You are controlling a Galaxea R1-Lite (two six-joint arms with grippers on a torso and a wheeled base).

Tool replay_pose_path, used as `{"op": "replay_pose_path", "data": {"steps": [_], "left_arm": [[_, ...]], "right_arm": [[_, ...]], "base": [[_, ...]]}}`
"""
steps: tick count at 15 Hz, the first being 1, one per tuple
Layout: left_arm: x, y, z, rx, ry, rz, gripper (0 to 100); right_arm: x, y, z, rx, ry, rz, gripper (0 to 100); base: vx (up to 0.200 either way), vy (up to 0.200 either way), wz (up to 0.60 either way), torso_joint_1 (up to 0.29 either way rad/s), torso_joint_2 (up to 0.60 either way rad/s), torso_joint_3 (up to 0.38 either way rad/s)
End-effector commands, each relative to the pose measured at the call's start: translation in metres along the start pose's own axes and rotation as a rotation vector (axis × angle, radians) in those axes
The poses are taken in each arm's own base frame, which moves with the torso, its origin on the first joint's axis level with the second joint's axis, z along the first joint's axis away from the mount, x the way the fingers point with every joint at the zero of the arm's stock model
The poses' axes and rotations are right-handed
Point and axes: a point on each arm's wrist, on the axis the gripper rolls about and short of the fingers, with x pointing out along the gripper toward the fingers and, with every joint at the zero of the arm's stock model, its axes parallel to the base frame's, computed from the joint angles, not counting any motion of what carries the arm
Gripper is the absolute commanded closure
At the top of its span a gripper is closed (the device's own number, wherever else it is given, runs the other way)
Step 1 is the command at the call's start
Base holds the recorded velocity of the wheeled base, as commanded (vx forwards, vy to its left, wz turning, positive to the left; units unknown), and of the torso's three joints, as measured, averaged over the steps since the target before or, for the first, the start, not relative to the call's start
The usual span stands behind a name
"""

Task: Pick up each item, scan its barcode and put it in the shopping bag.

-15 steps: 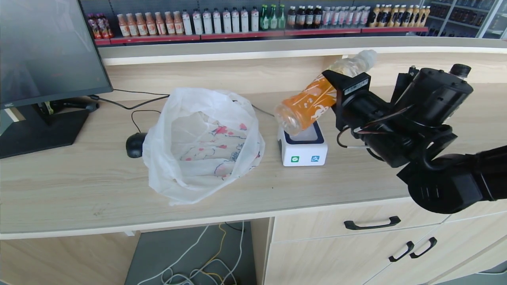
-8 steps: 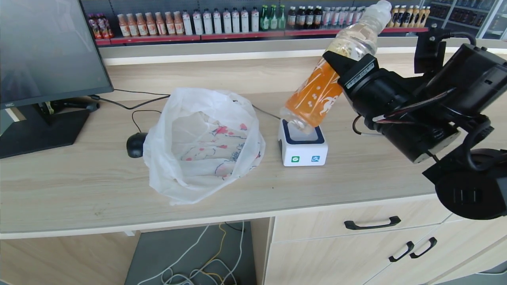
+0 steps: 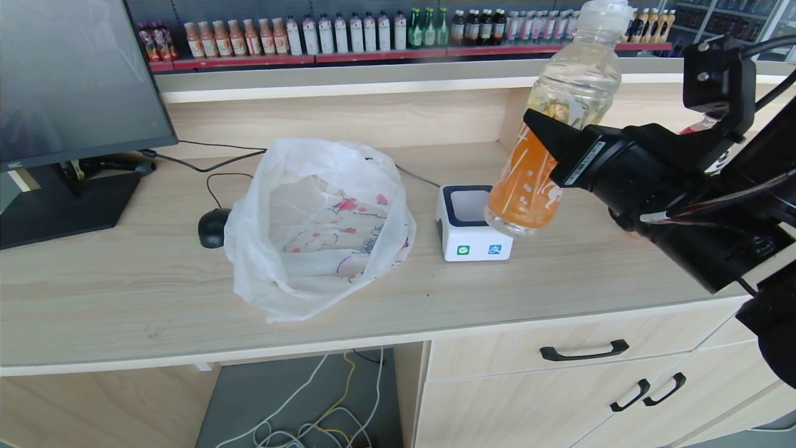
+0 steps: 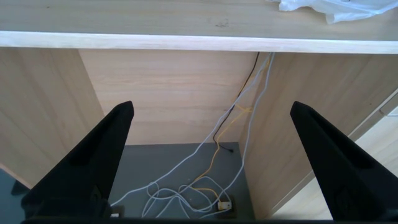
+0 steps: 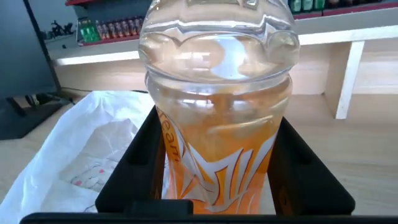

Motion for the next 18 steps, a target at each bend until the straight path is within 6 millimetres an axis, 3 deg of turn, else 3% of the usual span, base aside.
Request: {"op": "replay_pose_path", "data": {"steps": [1,4,7,14,18], "left_arm": [[0.0,0.0,0.0,0.0,-0.001,0.002,0],[0.0,0.0,0.0,-0.002,-0.001,0.0,0],[0.0,0.0,0.0,0.0,-0.001,0.0,0],[0.0,0.0,0.0,-0.003,-0.001,0.002,0],[0.0,0.0,0.0,-0.005,-0.001,0.002,0]], "right_arm": [[-0.009,-0.001,0.002,-0.055,-0.001,0.003,100],[-0.015,-0.003,-0.006,-0.161,0.009,0.012,100],[-0.007,-0.015,-0.011,-0.251,-0.018,0.036,100],[-0.007,-0.013,-0.008,-0.244,-0.052,0.039,100],[-0.008,-0.013,-0.006,-0.228,-0.061,0.039,100]], "base": [[0.0,0.0,0.0,0.0,0.0,0.0],[0.0,0.0,0.0,0.0,0.0,0.0],[0.0,0.0,0.0,0.0,0.0,0.0],[0.0,0.0,0.0,0.0,0.0,0.0],[0.0,0.2,0.0,0.002,0.0,0.001]]}}
